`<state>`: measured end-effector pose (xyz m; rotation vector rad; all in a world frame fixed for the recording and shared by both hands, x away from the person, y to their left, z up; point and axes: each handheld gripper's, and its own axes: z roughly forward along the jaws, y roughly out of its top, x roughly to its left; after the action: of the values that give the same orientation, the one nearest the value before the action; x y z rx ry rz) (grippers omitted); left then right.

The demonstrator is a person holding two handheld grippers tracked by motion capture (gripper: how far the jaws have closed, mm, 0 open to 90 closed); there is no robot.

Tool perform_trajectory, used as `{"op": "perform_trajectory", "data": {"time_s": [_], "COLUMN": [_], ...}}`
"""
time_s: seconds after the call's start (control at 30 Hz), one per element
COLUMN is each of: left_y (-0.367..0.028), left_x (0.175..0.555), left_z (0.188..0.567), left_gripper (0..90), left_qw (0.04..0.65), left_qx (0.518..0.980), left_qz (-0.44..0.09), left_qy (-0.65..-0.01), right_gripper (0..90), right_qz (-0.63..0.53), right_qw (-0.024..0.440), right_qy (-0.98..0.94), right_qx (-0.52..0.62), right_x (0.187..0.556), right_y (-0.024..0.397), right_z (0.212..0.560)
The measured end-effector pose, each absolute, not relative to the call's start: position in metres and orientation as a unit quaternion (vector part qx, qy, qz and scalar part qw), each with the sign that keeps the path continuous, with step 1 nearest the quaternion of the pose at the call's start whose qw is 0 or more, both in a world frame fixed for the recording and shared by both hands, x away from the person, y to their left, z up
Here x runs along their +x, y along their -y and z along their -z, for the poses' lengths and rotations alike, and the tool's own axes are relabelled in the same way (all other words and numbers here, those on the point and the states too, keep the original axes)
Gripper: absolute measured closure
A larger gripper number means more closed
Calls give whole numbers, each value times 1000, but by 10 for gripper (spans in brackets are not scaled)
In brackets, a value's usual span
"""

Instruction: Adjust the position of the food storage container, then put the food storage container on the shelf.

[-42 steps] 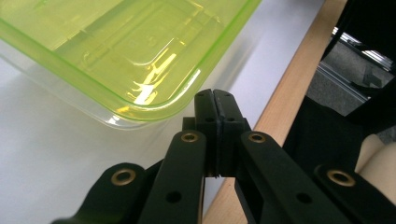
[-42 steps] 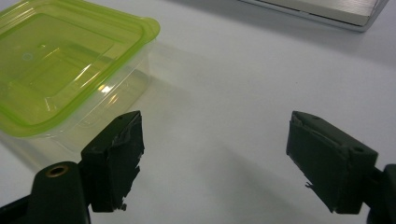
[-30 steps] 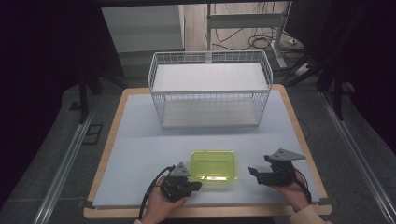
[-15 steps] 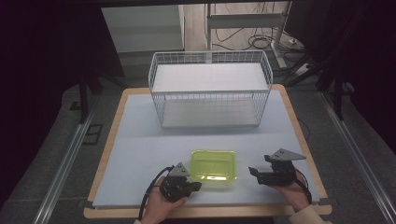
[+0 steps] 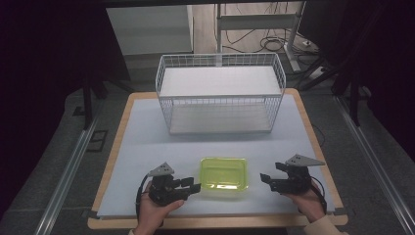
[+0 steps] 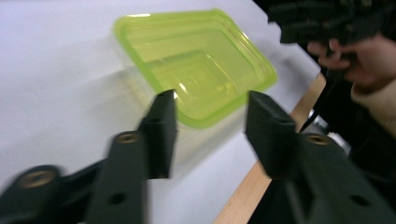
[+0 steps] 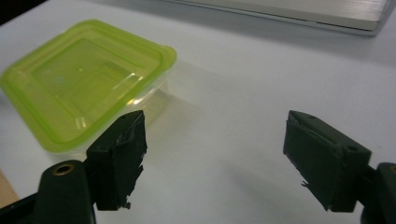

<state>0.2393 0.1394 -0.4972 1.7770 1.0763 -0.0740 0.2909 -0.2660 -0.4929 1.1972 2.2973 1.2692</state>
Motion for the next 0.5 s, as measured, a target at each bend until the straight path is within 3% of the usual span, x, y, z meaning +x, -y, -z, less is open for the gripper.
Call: {"op": "perform_trajectory", "data": {"time_s": [0.23,0.5], "left_y": [-150,-149], "left_x": [250,258], "left_z": [497,498], "left_gripper": [393,366], "left_qw": [518,509], "left_qx": [712,708], "left_qz": [68,77], "left_qy": [-469,-483], "right_gripper": [249,278], "right_qz": [-454,-473], "right_qw": [102,60], "right_qy": [-784,-773], "right_qx": [412,417], "right_x": [291,293], "right_y": [265,262], "right_z": [488,485]}}
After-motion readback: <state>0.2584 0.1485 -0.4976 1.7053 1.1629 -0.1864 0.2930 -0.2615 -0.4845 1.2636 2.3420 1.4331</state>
